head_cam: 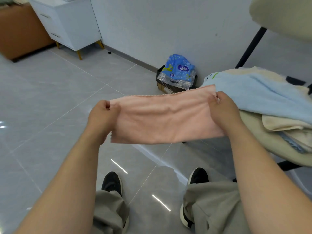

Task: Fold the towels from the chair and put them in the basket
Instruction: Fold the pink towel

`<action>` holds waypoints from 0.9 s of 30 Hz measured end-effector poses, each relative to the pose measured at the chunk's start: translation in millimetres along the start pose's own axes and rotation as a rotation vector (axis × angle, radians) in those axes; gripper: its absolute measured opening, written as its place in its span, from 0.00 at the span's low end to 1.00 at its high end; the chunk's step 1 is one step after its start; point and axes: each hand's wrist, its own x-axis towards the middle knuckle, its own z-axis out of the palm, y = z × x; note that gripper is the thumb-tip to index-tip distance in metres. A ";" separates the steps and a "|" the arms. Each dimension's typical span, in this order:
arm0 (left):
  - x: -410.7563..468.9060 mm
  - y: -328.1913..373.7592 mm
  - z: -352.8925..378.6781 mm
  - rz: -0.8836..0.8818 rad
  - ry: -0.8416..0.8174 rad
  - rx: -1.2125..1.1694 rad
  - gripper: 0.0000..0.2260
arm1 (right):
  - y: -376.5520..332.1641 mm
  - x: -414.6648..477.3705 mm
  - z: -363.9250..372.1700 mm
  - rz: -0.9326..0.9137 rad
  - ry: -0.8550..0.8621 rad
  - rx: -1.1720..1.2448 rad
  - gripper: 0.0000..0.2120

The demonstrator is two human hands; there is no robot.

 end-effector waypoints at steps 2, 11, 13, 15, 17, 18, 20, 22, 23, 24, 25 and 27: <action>-2.4 2.1 5.0 -0.039 -0.021 -0.070 0.08 | -3.7 -0.4 3.6 0.007 -0.018 -0.001 0.13; -16.1 9.5 42.1 -0.132 -0.093 -0.236 0.14 | -26.4 -15.5 27.3 0.055 -0.124 0.116 0.11; -21.3 9.9 52.4 -0.158 -0.136 -0.177 0.17 | -31.3 -21.9 36.5 0.078 -0.179 0.133 0.12; -26.5 9.8 61.6 -0.163 -0.189 -0.143 0.16 | -37.3 -29.4 44.8 0.111 -0.217 0.152 0.13; -32.4 10.5 69.1 -0.155 -0.225 -0.116 0.14 | -41.5 -36.4 51.7 0.114 -0.241 0.156 0.15; -34.6 10.9 72.2 -0.157 -0.235 -0.111 0.12 | -42.8 -38.8 55.1 0.111 -0.249 0.161 0.16; -36.3 9.5 77.7 -0.150 -0.246 -0.105 0.11 | -47.5 -44.1 59.4 0.100 -0.272 0.193 0.18; -36.3 8.2 82.6 -0.119 -0.249 -0.096 0.09 | -51.1 -48.5 63.4 0.075 -0.317 0.204 0.19; -36.2 7.9 84.6 -0.102 -0.249 -0.086 0.09 | -53.0 -50.6 64.2 0.057 -0.337 0.191 0.19; -35.9 7.6 86.7 -0.079 -0.247 -0.072 0.10 | -54.7 -52.4 64.8 0.046 -0.351 0.174 0.18; -36.5 8.2 88.3 -0.051 -0.245 -0.053 0.11 | -57.1 -54.5 64.0 0.031 -0.355 0.164 0.18; -37.2 9.4 90.8 -0.005 -0.236 -0.022 0.15 | -59.8 -56.7 62.8 -0.016 -0.349 0.143 0.20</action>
